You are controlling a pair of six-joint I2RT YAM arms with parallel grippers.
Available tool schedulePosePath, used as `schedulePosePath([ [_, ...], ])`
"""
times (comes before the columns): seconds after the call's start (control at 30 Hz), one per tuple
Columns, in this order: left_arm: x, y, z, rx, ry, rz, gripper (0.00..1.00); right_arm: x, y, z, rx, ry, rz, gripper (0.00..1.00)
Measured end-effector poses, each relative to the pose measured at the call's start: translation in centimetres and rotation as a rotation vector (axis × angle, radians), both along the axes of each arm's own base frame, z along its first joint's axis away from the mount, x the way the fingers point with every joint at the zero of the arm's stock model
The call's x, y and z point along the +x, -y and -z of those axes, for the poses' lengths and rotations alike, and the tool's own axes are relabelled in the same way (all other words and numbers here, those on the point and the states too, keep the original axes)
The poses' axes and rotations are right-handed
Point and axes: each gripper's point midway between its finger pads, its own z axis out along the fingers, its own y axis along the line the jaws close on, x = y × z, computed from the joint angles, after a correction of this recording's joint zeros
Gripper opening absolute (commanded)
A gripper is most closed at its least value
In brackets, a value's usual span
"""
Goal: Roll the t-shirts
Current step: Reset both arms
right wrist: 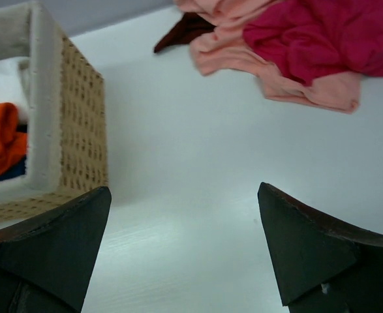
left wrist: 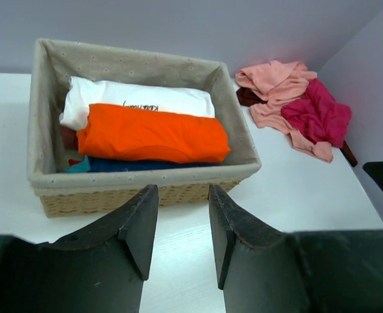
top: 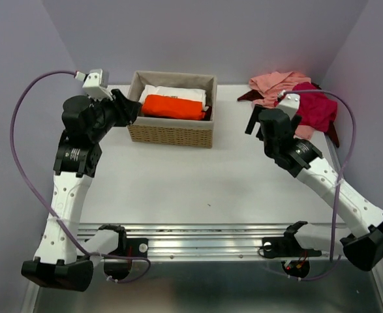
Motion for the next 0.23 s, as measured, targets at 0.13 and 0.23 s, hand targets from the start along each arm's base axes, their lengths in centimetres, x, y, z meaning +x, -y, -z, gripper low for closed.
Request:
schedulePosePath([
  [0.13,-1.9,-0.8,1.2,0.014,0.028,-0.028,0.54,-3.3,3.1,1.5,0.001,-0.006,0.075,1.00],
  [0.23,-2.9,-1.5,2.8,0.027,0.023,-0.056,0.56,-5.0,4.7,2.7,0.009,-0.013,0.119,1.00],
])
